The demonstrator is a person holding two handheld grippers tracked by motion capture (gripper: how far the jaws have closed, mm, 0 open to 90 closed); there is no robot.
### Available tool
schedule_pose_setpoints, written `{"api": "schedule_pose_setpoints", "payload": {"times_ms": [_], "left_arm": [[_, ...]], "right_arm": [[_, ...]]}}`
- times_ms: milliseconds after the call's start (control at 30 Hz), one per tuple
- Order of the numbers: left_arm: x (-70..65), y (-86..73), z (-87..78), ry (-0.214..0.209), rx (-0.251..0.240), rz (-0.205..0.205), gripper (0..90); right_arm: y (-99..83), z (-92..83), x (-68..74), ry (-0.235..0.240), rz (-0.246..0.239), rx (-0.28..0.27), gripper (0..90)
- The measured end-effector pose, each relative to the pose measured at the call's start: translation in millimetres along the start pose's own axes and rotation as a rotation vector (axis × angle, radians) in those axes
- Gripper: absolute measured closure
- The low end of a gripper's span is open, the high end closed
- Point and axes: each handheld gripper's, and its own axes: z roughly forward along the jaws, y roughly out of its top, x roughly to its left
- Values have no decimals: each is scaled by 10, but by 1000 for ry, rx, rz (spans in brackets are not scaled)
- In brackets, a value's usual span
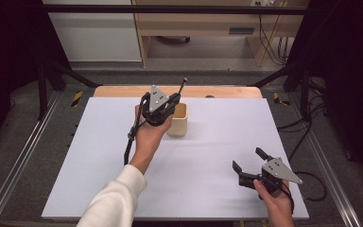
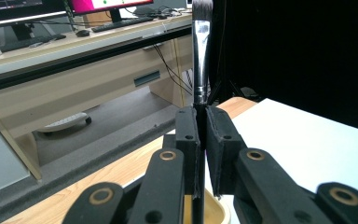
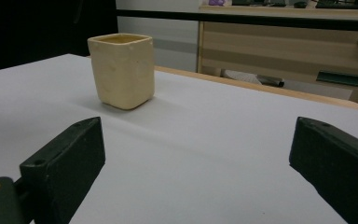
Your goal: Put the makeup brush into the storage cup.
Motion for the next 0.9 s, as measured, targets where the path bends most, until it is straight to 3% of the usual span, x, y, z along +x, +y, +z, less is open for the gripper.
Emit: {"api": "schedule_pose_setpoints", "payload": {"times_ms": [500,900], "left_arm": [[53,-35,20,14,-8,1,838],[103,-42,22,18,-27,-19,838]], "right_arm": [[-13,17,12,17,-17,8,44],[-19,45,46,34,-76,-18,38]]}}
